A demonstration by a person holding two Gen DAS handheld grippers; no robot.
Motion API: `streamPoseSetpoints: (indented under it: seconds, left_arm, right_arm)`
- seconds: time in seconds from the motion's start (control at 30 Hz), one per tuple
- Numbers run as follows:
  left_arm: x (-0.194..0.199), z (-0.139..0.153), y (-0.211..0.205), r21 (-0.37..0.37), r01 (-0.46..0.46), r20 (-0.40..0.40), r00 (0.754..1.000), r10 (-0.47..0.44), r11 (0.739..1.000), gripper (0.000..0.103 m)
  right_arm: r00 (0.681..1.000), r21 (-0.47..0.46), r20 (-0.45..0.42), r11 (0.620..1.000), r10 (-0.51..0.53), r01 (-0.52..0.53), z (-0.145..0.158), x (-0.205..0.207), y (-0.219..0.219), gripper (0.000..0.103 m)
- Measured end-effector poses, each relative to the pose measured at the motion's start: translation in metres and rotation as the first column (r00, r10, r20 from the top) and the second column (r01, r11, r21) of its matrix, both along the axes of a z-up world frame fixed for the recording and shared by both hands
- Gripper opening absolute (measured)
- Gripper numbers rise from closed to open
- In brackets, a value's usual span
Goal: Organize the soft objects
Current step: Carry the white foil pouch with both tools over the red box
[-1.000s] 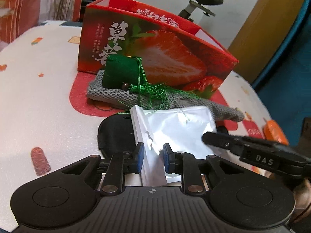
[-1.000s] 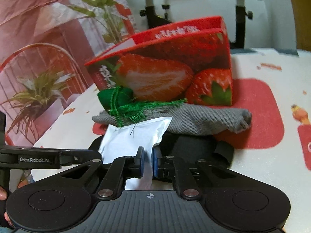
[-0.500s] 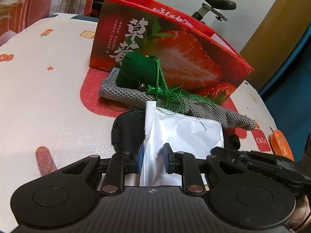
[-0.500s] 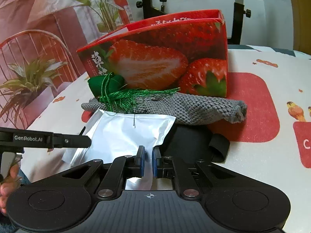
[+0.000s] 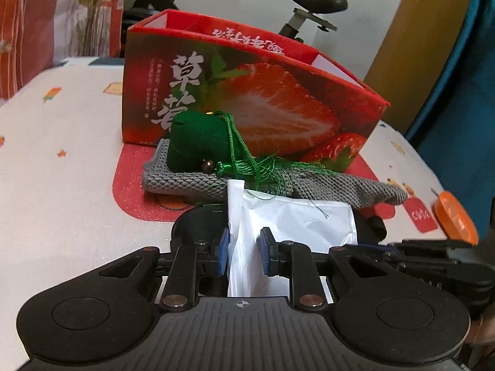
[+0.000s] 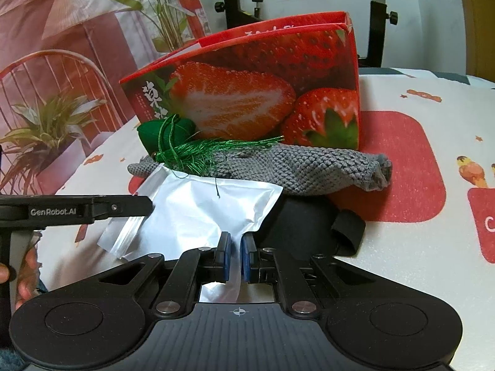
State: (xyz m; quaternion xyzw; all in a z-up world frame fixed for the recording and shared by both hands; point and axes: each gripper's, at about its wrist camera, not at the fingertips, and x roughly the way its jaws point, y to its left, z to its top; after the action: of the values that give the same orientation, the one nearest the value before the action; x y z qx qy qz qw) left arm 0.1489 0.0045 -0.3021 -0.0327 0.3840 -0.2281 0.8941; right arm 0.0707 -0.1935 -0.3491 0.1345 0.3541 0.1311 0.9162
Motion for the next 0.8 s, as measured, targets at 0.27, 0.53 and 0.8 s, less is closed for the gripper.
streamPoseSetpoints:
  seconds: [0.27,0.53,0.8]
  left_arm:
    - [0.009,-0.006,0.004,-0.055,-0.029,-0.029,0.999,0.027,0.998,0.026]
    - [-0.001,-0.007,0.005,-0.128,0.004,-0.062,0.998,-0.012,0.992,0.026]
    - [-0.012,-0.002,0.013,-0.164,0.000,-0.054,0.998,-0.009,0.987,0.026]
  right_arm:
    - [1.000,0.001,0.001,1.000,-0.002,0.002,0.000,0.000,0.000,0.008]
    - [1.000,0.010,-0.004,1.000,-0.017,0.017,-0.001,-0.001,-0.002,0.007]
    - [0.997,0.000,0.074,1.000,-0.025,0.025,0.015,-0.009,-0.002,0.007]
